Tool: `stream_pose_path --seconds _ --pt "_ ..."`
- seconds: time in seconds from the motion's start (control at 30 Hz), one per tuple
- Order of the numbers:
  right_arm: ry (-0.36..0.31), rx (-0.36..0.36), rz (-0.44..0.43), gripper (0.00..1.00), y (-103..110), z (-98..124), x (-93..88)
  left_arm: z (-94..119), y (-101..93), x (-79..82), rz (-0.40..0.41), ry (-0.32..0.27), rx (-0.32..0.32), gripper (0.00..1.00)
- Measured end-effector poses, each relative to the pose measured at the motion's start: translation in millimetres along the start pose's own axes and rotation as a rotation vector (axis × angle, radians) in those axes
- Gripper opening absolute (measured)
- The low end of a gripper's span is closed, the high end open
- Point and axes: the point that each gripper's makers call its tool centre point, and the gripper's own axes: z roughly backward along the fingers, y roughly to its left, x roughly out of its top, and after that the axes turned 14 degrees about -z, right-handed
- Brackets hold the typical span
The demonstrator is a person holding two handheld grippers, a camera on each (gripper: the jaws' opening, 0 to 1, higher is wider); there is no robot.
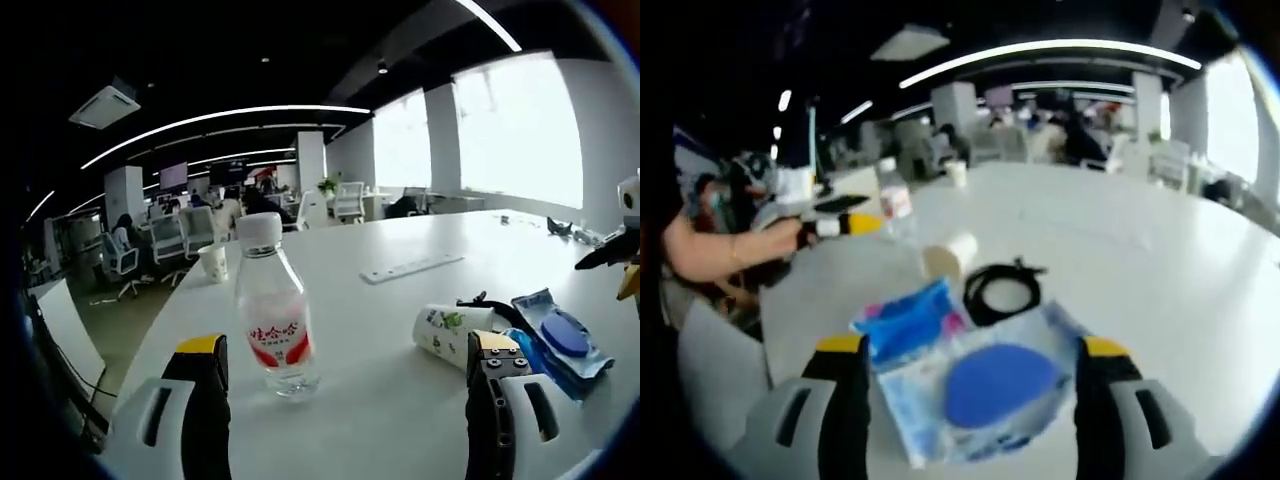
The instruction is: Arrange the tabletop items into an orderly group along one side of the table until the central work area is clear of visible clutter.
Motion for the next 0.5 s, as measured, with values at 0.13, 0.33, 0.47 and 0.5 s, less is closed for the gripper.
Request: stream_pose_path --seconds 0.13,0.33,0.47,0.5 --pt "-0.008 0.018 0.017 0.81 2.4 -10.8 8.9 1.4 -6.3 1.5 -0.003 0.001 -0.014 1.0" --pt "-0.027 0.047 0.037 0.77 8.7 -26.5 25.4 2.5 -17.4 -2.0 -0.064 0.023 -0.041 1.0" --pt "-0.031 0.068 0.053 0.76 15.1 -37.3 31.5 2.8 -24.7 -0.6 -0.061 0.007 -0.069 1.0" --pt "-0.033 0.076 0.056 0.76 17.0 -40.4 32.9 2.9 -26.3 -1.2 -0.06 0.01 -0.076 0.99"
